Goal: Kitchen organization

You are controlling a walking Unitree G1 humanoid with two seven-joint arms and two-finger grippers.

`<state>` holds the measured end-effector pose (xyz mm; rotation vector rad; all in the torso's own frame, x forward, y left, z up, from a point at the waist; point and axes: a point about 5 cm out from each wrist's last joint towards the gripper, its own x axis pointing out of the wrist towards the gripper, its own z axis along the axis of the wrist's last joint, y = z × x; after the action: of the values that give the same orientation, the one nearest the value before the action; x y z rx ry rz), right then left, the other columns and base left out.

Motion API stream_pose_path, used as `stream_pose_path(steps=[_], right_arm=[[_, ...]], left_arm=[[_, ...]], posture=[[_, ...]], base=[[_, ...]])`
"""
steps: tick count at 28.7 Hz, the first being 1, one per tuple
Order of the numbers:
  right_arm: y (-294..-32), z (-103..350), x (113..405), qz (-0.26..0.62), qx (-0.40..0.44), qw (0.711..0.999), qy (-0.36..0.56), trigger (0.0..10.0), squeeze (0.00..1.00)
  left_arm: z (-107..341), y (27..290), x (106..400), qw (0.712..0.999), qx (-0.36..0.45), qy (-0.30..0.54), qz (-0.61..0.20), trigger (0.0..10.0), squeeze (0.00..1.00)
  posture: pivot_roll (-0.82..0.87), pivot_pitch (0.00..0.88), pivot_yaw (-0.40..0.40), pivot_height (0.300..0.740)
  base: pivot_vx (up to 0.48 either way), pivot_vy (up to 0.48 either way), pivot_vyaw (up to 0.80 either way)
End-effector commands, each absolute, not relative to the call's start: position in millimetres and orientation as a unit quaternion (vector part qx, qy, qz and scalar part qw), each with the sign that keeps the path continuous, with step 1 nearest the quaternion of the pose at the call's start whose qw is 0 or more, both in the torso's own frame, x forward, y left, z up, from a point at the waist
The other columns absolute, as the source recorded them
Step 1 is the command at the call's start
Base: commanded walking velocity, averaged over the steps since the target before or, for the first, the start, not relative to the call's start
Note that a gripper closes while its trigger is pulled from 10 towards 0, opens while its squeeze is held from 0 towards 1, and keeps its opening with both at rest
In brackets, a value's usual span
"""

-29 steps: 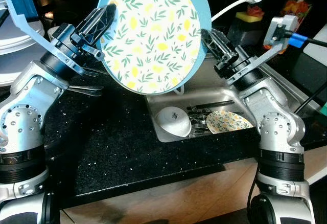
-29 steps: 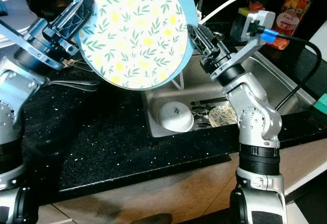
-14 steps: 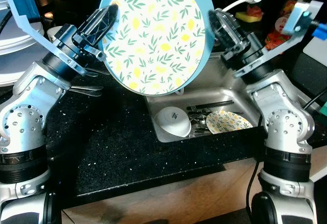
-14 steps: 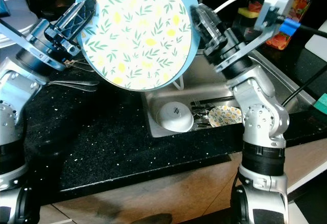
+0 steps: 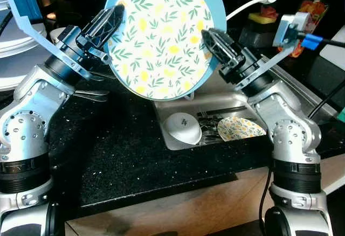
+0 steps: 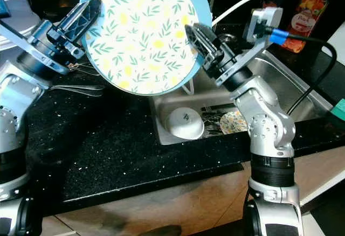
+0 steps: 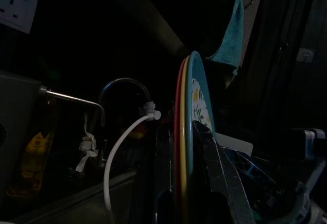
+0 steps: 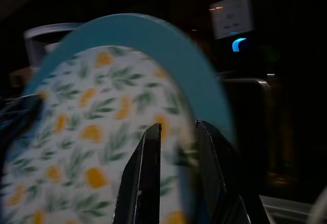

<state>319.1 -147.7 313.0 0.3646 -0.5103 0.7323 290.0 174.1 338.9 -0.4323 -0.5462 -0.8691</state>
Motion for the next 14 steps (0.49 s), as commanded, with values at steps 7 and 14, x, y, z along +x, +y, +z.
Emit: stream_pose_path(steps=[7,14], right_arm=[[-150,305,325,0.334,0.166,0.899,-0.229,10.0,0.0],[-134,294,319,0.39,0.172,0.882,-0.199,10.0,0.0]], left_arm=[[345,171,286,0.837,-0.206,-0.274,-0.427,10.0,0.0],[345,171,286,0.837,-0.207,-0.274,-0.427,10.0,0.0]], posture=[[0.05,0.0,-0.064,0.74],[0.05,0.0,-0.063,0.74]], base=[[0.0,0.0,0.0],[0.0,0.0,0.0]])
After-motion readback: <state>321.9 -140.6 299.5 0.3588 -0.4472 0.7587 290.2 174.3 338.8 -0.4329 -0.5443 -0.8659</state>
